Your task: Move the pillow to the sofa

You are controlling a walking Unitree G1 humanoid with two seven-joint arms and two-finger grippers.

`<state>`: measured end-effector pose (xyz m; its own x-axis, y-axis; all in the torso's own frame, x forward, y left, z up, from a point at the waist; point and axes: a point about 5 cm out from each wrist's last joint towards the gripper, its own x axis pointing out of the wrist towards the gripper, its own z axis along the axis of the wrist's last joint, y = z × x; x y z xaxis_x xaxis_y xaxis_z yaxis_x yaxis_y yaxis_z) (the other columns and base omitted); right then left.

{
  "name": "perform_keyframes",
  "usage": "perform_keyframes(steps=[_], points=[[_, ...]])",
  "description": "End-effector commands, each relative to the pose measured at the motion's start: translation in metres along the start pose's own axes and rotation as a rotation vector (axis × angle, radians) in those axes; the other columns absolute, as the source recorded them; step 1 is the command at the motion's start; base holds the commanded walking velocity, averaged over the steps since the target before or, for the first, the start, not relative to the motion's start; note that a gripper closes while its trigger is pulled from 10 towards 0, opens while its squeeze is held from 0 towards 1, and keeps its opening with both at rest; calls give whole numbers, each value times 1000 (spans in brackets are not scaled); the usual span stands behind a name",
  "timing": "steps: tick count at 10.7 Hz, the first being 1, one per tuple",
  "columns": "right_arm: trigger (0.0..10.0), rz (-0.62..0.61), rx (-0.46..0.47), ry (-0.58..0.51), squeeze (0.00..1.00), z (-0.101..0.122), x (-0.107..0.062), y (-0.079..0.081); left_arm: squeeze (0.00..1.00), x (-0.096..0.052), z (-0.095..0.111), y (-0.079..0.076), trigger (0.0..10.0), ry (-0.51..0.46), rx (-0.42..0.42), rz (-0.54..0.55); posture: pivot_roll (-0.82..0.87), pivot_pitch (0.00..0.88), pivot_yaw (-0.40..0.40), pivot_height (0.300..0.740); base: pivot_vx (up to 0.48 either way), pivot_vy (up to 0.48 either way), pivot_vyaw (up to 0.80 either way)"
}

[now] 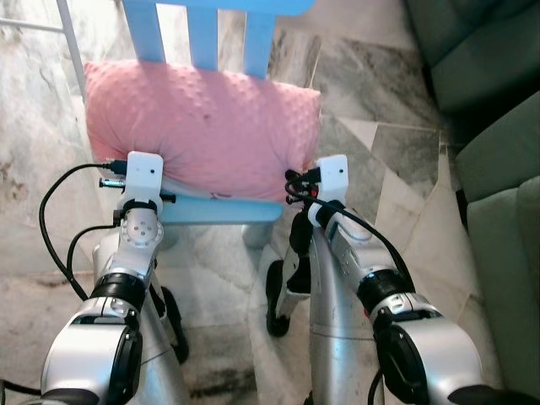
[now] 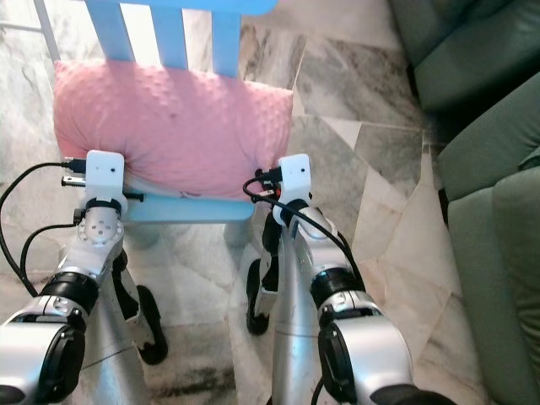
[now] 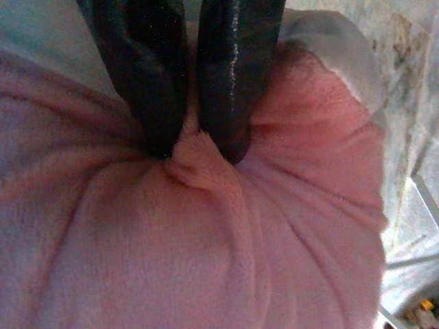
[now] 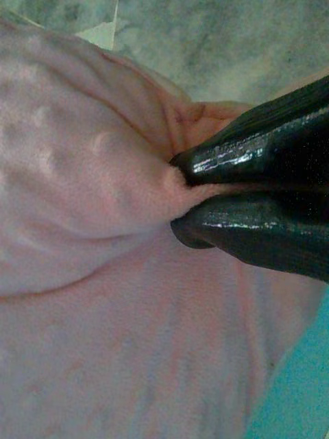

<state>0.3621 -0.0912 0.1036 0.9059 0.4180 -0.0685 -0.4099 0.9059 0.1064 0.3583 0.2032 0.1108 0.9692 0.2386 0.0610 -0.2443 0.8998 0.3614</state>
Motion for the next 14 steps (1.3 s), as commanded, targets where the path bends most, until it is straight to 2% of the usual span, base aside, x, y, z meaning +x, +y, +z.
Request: perform_keyframes(steps=[1,2,4,7,8,10,12,13,14], points=[[0,-49,33,36,0,-13,-7,-8,0,-3,-5,-2,0,2,15,-12,30,231,-141,459,0,0,0],[0,-60,24,13,0,-12,-8,-9,0,-3,-1,8,0,-46,11,45,33,200,-131,459,0,0,0],[0,-94,-10,-45,0,-14,-18,-15,0,-18,-2,14,0,-117,7,66,37,146,-102,459,0,0,0],[0,-216,-53,-141,0,-22,-52,-37,0,-56,4,16,0,-223,9,33,54,52,-64,459,0,0,0],[0,-268,-85,-170,0,-23,-70,-43,0,-80,2,21,0,-228,16,-13,64,32,-65,459,0,0,0],[0,-294,-114,-188,0,-24,-92,-40,0,-102,2,25,0,-209,6,0,70,24,-64,459,0,0,0],[0,-298,-110,-180,0,-27,-104,-32,0,-114,6,23,0,-200,1,2,66,27,-70,459,0,0,0],[10000,-281,-135,-156,0,-25,-111,-24,0,-122,6,17,0,-159,-8,-22,56,29,-69,459,0,0,0],[10000,-280,-112,-174,0,-20,-114,-23,0,-123,3,10,10000,-120,-23,-55,49,24,-67,459,0,0,0]])
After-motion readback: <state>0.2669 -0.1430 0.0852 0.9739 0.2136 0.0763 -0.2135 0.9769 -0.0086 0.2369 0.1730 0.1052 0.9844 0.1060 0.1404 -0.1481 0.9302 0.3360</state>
